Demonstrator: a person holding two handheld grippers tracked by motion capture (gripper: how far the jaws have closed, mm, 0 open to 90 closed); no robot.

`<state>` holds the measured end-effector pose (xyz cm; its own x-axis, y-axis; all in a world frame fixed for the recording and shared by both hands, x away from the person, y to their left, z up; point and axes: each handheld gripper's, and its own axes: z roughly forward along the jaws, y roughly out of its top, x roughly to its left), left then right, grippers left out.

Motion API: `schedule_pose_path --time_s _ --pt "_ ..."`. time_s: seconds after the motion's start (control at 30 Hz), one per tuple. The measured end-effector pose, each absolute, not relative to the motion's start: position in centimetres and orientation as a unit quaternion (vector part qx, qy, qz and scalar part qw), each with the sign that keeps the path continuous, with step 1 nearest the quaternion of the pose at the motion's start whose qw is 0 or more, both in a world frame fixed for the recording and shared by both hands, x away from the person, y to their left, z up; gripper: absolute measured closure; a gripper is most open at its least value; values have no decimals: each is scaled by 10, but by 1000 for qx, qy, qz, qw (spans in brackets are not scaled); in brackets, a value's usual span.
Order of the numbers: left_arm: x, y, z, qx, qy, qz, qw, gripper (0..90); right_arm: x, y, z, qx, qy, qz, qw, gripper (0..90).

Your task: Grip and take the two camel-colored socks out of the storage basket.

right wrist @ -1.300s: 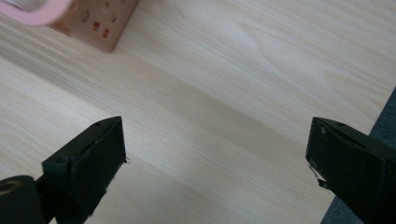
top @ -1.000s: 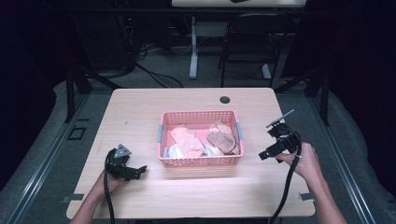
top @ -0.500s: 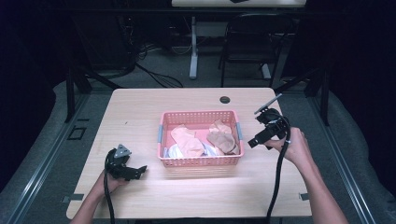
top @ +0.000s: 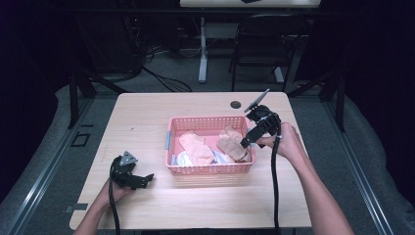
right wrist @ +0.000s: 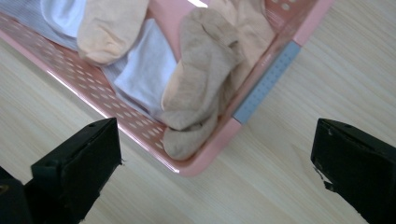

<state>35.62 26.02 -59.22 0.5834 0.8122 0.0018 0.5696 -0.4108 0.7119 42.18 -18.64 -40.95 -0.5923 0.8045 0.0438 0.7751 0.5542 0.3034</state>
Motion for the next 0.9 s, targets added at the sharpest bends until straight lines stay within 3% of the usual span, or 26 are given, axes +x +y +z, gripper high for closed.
schedule_pose_path --time_s 0.57,0.77,0.9 --pt "356 260 -592 821 421 176 343 0 443 -150 -434 430 893 135 -8 28" --pt "356 260 -592 821 421 176 343 0 444 -144 -442 430 894 123 -20 85" --pt "356 260 -592 821 421 177 343 0 446 -142 -450 440 892 103 -22 176"
